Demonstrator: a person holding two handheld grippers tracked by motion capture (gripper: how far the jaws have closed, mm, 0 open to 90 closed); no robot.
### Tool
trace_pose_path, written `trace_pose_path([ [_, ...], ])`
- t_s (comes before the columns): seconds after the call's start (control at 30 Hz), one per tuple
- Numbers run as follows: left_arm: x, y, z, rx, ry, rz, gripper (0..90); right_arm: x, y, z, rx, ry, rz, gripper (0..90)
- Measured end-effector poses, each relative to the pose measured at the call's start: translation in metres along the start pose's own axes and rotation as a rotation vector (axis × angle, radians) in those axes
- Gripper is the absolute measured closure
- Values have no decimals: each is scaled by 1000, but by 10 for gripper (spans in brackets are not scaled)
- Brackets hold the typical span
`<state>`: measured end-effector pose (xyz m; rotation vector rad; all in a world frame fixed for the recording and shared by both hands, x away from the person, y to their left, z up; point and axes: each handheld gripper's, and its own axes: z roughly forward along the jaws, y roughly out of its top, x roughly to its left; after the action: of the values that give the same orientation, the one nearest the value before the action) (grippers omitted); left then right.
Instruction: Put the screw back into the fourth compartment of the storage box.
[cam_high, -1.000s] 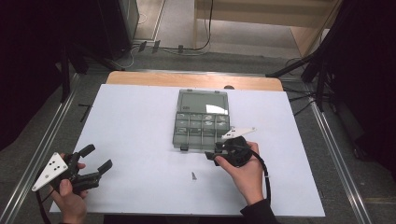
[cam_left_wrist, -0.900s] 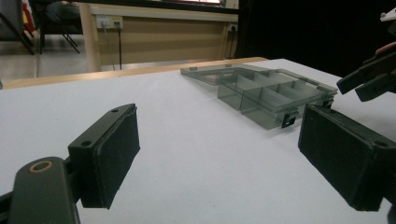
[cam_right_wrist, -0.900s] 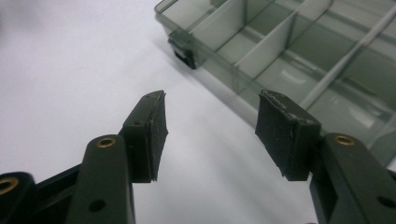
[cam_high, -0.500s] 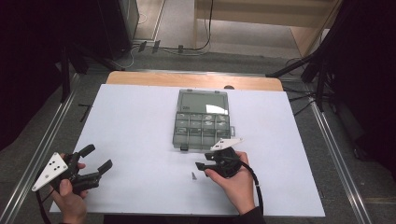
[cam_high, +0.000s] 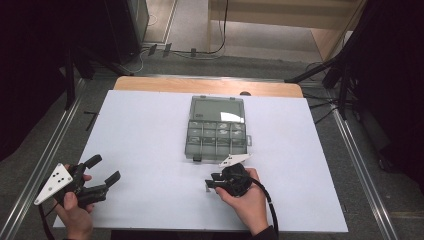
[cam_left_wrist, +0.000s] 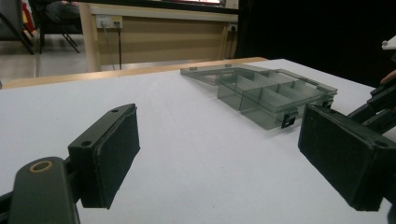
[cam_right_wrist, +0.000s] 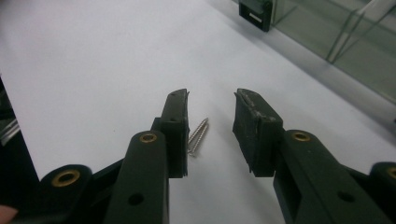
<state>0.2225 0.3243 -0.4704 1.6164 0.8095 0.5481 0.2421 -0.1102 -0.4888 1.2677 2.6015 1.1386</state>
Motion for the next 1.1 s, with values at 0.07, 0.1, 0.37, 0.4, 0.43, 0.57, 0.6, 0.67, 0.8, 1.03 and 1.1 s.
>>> trace_pose_path([
  [0.07, 0, 0, 0, -1, 0, -1, 127, 1, -1, 3, 16, 3, 7, 693],
  [0.1, 0, 0, 0, -1, 0, 0, 127, 1, -2, 4, 23, -2, 2, 710],
  [0.37, 0, 0, 0, -2, 3, -4, 127, 5, -3, 10, 51, 3, 19, 759],
  [0.4, 0, 0, 0, -2, 4, -5, 127, 6, -3, 11, 56, -1, 17, 765],
  [0.43, 1, 0, 0, -1, 4, -4, 127, 7, -3, 11, 57, 0, 20, 777],
  [0.57, 0, 0, 0, -1, 3, -4, 127, 8, -4, 14, 68, -9, 25, 798],
  [0.6, 0, 0, 0, -2, 3, -4, 127, 9, -4, 15, 76, -19, 20, 802],
  [0.67, 0, 0, 0, -3, 2, -5, 127, 9, -5, 15, 82, -22, 13, 815],
  [0.8, 0, 0, 0, -2, 1, 0, 127, 10, -5, 16, 92, -46, 1, 843],
  [1.03, 0, 0, 0, -3, 0, -4, 127, 10, -8, 16, 83, -71, -26, 887],
  [1.1, 0, 0, 0, -2, 0, -2, 127, 11, -8, 16, 83, -78, -22, 891],
])
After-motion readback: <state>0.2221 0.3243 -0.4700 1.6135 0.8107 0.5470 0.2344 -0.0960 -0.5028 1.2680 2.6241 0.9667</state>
